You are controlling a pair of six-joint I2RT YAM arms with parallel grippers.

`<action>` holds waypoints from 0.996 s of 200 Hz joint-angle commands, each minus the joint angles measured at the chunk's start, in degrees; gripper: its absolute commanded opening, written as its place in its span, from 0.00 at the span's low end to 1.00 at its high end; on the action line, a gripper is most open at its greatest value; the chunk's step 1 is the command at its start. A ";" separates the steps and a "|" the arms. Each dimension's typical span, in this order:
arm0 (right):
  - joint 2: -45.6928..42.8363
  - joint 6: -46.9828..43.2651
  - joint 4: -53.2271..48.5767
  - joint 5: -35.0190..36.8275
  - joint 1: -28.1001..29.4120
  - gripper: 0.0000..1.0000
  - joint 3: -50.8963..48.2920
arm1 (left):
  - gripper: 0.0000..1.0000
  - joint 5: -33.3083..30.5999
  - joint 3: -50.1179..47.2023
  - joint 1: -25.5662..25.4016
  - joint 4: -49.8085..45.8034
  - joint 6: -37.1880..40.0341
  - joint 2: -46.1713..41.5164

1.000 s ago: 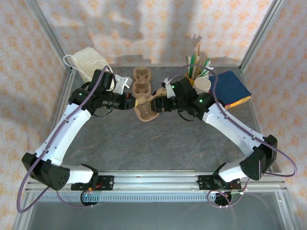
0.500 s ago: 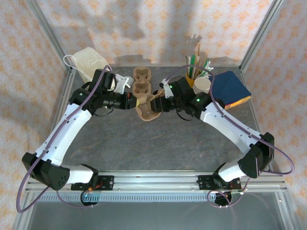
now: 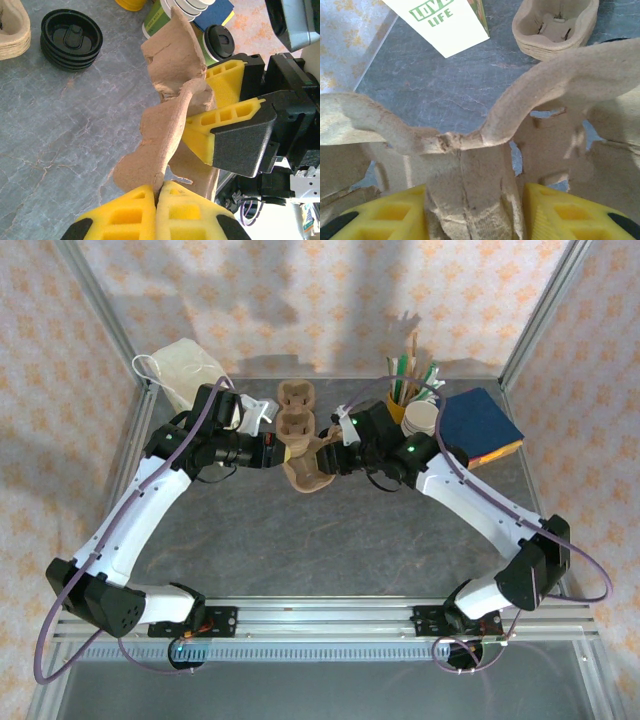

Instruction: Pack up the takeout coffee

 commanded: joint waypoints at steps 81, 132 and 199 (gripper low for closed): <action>0.87 -0.62 0.34 1.68 0.18 0.48 0.68 | 0.02 0.69 0.54 -0.42 2.88 -1.25 -0.82; 0.59 -0.50 0.12 2.03 0.22 0.45 1.04 | 0.02 0.71 0.05 -0.42 3.23 -1.38 -0.82; 0.63 1.02 0.25 2.56 0.23 0.53 1.44 | 0.02 1.02 -0.69 -0.44 3.58 -1.38 -1.26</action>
